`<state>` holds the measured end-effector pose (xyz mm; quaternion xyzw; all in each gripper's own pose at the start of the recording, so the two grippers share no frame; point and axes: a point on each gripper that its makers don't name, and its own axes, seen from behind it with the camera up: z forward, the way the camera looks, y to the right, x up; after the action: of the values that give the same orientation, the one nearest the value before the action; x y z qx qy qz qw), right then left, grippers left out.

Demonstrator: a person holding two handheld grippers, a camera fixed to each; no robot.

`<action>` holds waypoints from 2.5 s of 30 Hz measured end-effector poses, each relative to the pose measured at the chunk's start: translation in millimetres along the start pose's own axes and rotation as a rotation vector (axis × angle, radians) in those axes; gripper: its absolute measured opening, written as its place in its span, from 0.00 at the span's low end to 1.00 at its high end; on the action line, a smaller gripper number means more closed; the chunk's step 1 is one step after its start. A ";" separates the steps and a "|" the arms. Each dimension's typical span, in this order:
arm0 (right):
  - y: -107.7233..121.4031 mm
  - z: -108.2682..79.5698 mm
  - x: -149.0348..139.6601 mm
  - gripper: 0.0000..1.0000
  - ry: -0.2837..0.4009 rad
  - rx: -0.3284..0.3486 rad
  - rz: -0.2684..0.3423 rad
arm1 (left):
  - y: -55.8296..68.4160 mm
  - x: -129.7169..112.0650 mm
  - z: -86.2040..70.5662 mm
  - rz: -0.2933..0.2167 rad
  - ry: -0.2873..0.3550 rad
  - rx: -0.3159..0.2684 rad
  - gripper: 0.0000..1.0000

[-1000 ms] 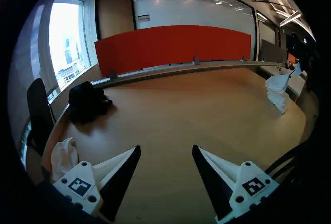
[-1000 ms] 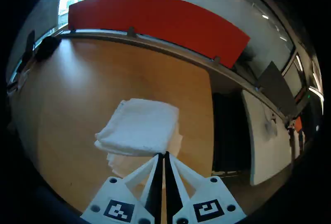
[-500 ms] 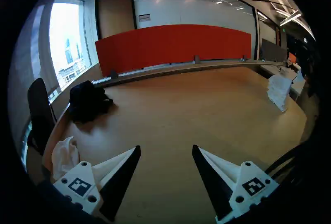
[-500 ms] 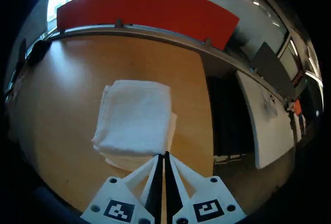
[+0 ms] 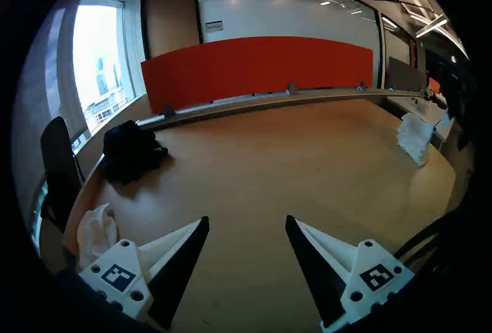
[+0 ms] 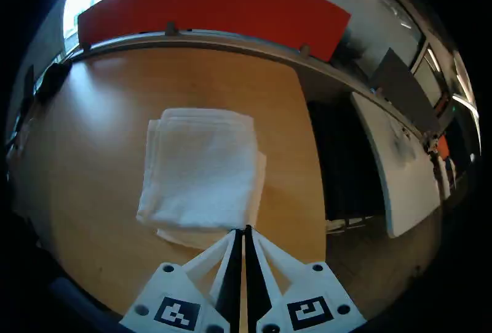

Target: Fold towel

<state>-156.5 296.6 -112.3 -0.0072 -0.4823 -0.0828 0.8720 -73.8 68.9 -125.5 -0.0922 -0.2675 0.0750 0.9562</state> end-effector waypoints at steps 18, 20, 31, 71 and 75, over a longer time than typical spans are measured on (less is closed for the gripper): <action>-4.1 15.0 -16.2 0.04 -0.049 -0.011 0.005 | -5.3 -1.6 -1.8 0.002 -0.007 0.009 0.92; -4.6 14.7 -17.0 0.06 -0.051 -0.012 0.000 | -5.0 -1.5 -1.7 0.003 -0.007 0.009 0.92; -7.4 11.5 -20.0 0.88 -0.058 -0.008 -0.017 | -3.3 -3.5 -2.0 -0.001 -0.008 0.006 0.92; -38.8 37.4 85.0 0.94 0.083 0.079 -0.015 | -15.1 -7.1 -11.1 -0.018 -0.013 0.053 0.92; -40.8 41.5 97.8 0.94 0.094 0.085 -0.012 | -17.8 -8.5 -12.0 -0.022 -0.016 0.061 0.92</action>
<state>-146.5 246.7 -10.4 0.0368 -0.4438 -0.0674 0.8929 -73.0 48.4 -136.0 -0.0595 -0.2736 0.0732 0.9572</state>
